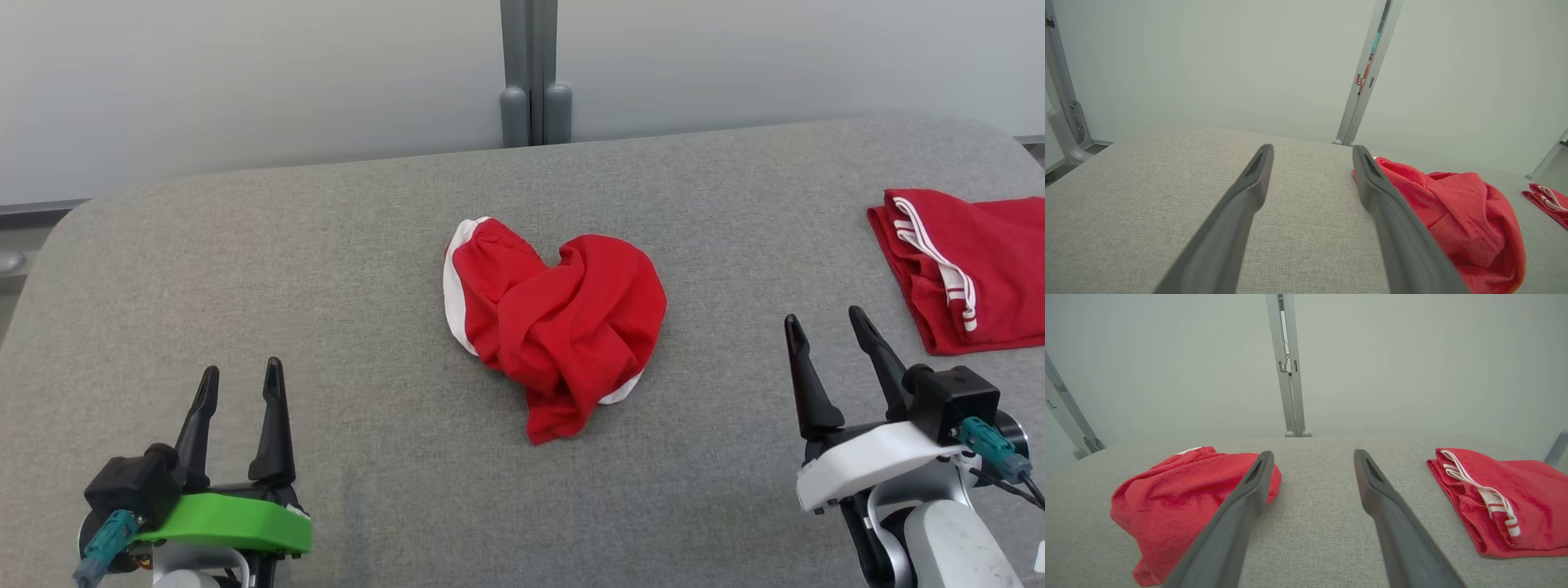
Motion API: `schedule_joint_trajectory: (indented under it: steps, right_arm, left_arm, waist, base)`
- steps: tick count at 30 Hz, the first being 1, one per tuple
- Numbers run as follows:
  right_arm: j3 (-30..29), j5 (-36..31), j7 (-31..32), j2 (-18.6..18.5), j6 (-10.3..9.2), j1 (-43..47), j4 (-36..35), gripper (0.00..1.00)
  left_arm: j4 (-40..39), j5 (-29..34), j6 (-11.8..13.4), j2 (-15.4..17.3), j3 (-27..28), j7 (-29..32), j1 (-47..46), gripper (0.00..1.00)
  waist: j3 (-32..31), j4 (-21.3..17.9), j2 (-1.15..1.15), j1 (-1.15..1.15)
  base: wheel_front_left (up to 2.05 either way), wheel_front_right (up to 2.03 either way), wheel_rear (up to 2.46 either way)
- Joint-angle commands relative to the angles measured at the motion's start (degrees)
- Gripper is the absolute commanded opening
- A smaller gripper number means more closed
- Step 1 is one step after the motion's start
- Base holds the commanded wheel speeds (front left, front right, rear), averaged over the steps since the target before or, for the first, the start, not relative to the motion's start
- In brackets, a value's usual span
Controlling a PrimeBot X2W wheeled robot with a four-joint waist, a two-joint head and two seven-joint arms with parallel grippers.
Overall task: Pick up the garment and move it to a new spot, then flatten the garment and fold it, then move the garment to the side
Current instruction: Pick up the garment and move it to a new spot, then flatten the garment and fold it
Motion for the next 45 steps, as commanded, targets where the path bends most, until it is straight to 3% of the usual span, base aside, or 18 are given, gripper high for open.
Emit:
schedule_joint_trajectory:
  steps: [1, 20, 31, 37, 45]
  right_arm:
    - [-0.02, 0.47, -0.31, -0.04, -0.1, 0.93, 0.33, 1.0]
    - [0.63, 1.14, -0.88, 0.27, -0.09, -0.23, 1.43, 1.0]
    - [0.88, 0.83, -0.77, 0.32, -0.1, -0.5, 0.85, 1.0]
    - [2.11, 0.73, -0.47, 0.47, -0.1, -1.81, 0.62, 1.0]
    - [4.76, 1.4, -1.63, 1.05, -0.1, -5.23, 1.68, 1.0]
  left_arm:
    - [0.29, 0.52, -0.35, -0.18, 0.7, 0.01, 0.77, 1.0]
    - [1.22, 3.86, -1.95, -2.81, 3.1, 0.0, 0.81, 1.0]
    - [3.89, 4.04, -2.4, -1.94, 2.11, 0.3, -3.1, 1.0]
    - [9.37, 1.77, -2.52, 0.06, -1.28, 8.39, -12.07, 1.0]
    - [20.67, -2.69, -2.6, 1.06, -3.13, 20.46, -26.72, 1.0]
  waist:
    - [-0.51, 0.5, 0.0, 0.0]
    - [0.14, 0.03, 0.0, 0.0]
    - [1.74, -0.31, 0.0, 0.0]
    - [4.33, -2.45, 0.0, 0.0]
    - [9.17, -8.39, 0.0, 0.0]
  base:
    - [0.0, 0.0, 0.0]
    - [0.0, 0.0, 0.0]
    - [0.0, 0.0, 0.0]
    - [0.0, 0.0, 0.0]
    - [0.0, 0.0, 0.0]
